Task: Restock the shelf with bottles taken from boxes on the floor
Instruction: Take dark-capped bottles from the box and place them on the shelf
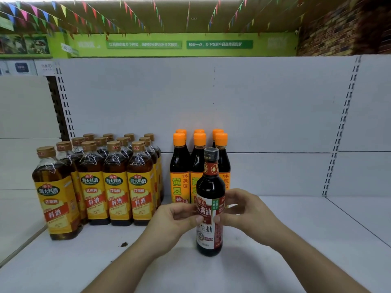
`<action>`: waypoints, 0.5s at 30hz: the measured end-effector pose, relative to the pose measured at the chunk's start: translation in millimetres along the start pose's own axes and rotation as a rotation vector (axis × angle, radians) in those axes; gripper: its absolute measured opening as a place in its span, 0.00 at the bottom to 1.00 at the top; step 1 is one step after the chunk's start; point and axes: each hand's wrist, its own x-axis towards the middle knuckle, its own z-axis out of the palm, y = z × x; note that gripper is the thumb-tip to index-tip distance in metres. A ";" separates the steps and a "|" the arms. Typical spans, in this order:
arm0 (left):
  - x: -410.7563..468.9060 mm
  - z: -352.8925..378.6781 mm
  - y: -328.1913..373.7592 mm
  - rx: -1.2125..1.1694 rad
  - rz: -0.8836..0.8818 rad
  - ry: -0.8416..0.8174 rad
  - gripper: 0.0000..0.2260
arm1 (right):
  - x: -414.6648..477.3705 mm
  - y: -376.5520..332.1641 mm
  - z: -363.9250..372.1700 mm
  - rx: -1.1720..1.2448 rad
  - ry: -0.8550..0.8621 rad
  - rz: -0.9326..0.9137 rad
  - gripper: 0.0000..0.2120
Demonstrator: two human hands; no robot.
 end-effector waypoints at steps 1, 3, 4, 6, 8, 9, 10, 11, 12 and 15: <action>1.0 4.8 1.2 -0.005 -0.001 0.006 0.12 | -0.4 1.2 -3.1 0.011 0.013 0.009 0.23; 2.6 15.0 2.6 -0.012 0.001 0.017 0.09 | -2.2 2.7 -8.6 0.021 0.026 0.026 0.24; 3.1 20.6 3.7 -0.009 0.005 0.022 0.09 | -3.1 3.0 -11.8 0.023 0.031 0.033 0.24; 4.8 30.6 5.8 0.001 0.012 0.029 0.08 | -4.2 3.7 -20.2 0.020 0.023 0.039 0.22; 7.1 38.3 7.3 0.014 0.009 0.029 0.09 | -5.4 4.6 -30.5 0.004 -0.002 0.040 0.21; 8.1 41.6 8.0 0.020 0.010 0.024 0.10 | -6.8 4.2 -35.9 -0.006 -0.015 0.041 0.19; 9.6 45.1 7.6 0.026 0.013 0.013 0.11 | -8.1 4.0 -41.4 -0.017 -0.028 0.043 0.18; 11.1 48.8 7.0 0.031 0.014 0.001 0.11 | -9.1 4.0 -46.8 -0.027 -0.040 0.044 0.17; 12.6 52.6 6.4 0.034 0.016 -0.013 0.12 | -9.8 4.2 -51.5 -0.034 -0.051 0.042 0.16; 17.3 64.4 5.8 0.035 -0.001 -0.032 0.16 | -8.2 10.6 -63.8 -0.032 -0.041 0.031 0.17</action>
